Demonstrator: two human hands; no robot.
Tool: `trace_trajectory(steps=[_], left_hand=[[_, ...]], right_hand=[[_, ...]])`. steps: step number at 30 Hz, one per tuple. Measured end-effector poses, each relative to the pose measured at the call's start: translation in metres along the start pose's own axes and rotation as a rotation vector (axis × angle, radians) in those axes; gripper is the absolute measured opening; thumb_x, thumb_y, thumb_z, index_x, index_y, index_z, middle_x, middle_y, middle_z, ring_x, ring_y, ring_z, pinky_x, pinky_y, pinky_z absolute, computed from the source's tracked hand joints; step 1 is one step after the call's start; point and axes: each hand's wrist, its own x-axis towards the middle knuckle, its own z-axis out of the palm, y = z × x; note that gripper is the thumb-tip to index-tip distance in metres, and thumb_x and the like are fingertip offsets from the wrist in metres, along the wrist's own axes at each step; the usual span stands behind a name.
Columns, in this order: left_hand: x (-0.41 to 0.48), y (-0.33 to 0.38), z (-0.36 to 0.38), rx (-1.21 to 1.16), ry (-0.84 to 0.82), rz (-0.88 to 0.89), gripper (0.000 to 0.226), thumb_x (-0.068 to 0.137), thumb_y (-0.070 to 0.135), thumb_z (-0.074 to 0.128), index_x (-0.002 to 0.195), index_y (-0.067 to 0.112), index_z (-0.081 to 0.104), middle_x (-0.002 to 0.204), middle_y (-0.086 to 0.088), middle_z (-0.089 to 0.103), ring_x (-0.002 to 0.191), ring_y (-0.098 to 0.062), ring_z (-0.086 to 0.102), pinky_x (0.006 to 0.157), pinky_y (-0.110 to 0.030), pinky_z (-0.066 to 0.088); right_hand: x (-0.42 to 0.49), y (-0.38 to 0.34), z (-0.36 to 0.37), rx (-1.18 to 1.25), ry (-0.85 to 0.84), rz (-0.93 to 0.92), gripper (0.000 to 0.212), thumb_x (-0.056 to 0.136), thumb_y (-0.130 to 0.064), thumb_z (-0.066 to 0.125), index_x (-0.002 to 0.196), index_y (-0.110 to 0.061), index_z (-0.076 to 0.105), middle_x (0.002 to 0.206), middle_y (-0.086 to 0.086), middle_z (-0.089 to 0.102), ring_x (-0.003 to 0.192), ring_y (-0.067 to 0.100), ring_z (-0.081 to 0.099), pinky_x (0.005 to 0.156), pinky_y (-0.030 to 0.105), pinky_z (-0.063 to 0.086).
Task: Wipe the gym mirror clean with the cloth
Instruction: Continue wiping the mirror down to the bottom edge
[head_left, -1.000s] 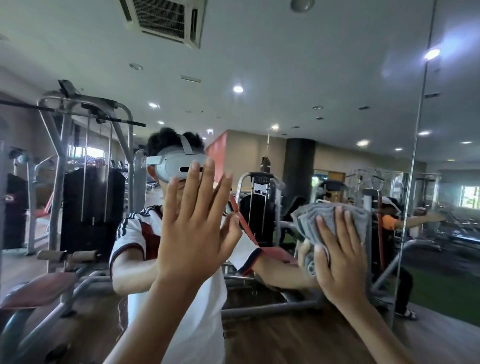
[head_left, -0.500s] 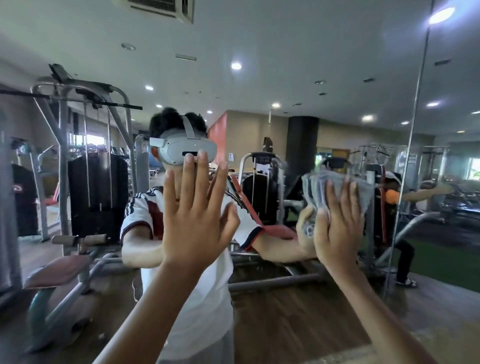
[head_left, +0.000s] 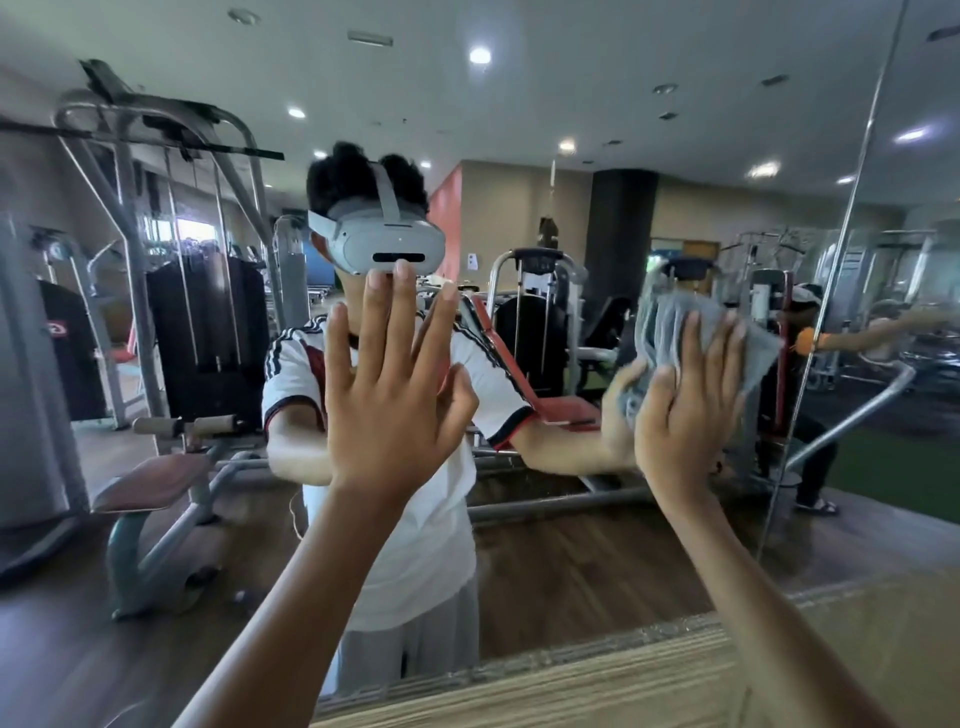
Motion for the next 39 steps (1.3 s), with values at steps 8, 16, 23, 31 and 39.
trace_trajectory(steps=[8, 16, 23, 31, 39], left_hand=[[-0.005, -0.005, 0.000, -0.017, 0.024, 0.017, 0.062, 0.102, 0.041, 0.044, 0.156, 0.015, 0.033, 0.161, -0.019, 0.028, 0.150, -0.035, 0.025, 0.122, -0.055, 0.019], [-0.053, 0.025, 0.002, -0.007, -0.044, -0.076, 0.062, 0.102, 0.040, 0.041, 0.157, 0.012, 0.031, 0.161, -0.022, 0.026, 0.150, -0.037, 0.024, 0.122, -0.057, 0.015], [-0.063, 0.022, 0.004, -0.036, -0.024, -0.050, 0.064, 0.099, 0.039, 0.047, 0.155, 0.011, 0.036, 0.160, -0.022, 0.030, 0.150, -0.037, 0.026, 0.123, -0.055, 0.014], [-0.065, 0.025, 0.003, -0.032, -0.032, -0.067, 0.065, 0.098, 0.039, 0.048, 0.155, 0.011, 0.035, 0.160, -0.022, 0.027, 0.150, -0.037, 0.024, 0.123, -0.054, 0.013], [-0.123, 0.017, -0.004, -0.048, -0.084, -0.012, 0.065, 0.095, 0.036, 0.053, 0.154, 0.014, 0.038, 0.161, -0.018, 0.030, 0.151, -0.036, 0.026, 0.121, -0.056, 0.019]], right_hand=[[-0.093, -0.007, 0.000, -0.004, -0.170, -0.506, 0.048, 0.104, -0.030, 0.029, 0.151, -0.023, 0.035, 0.164, 0.004, 0.023, 0.149, 0.025, 0.027, 0.120, 0.052, 0.016], [-0.049, -0.005, -0.001, 0.000, -0.044, 0.085, 0.052, 0.106, -0.037, 0.022, 0.154, -0.015, 0.027, 0.162, 0.008, 0.020, 0.151, 0.028, 0.019, 0.117, 0.061, 0.019], [-0.126, 0.008, -0.003, -0.020, -0.165, -0.426, 0.049, 0.102, -0.032, 0.032, 0.150, -0.022, 0.038, 0.162, 0.006, 0.026, 0.150, 0.024, 0.024, 0.119, 0.056, 0.018], [-0.054, -0.013, 0.005, 0.025, 0.004, 0.156, 0.053, 0.105, -0.034, 0.031, 0.153, -0.010, 0.034, 0.161, 0.018, 0.025, 0.149, 0.033, 0.023, 0.115, 0.063, 0.020], [-0.151, 0.043, -0.011, -0.047, -0.234, -0.382, 0.054, 0.104, -0.032, 0.030, 0.157, -0.031, 0.022, 0.166, 0.000, 0.013, 0.152, 0.022, 0.016, 0.114, 0.064, 0.023]])
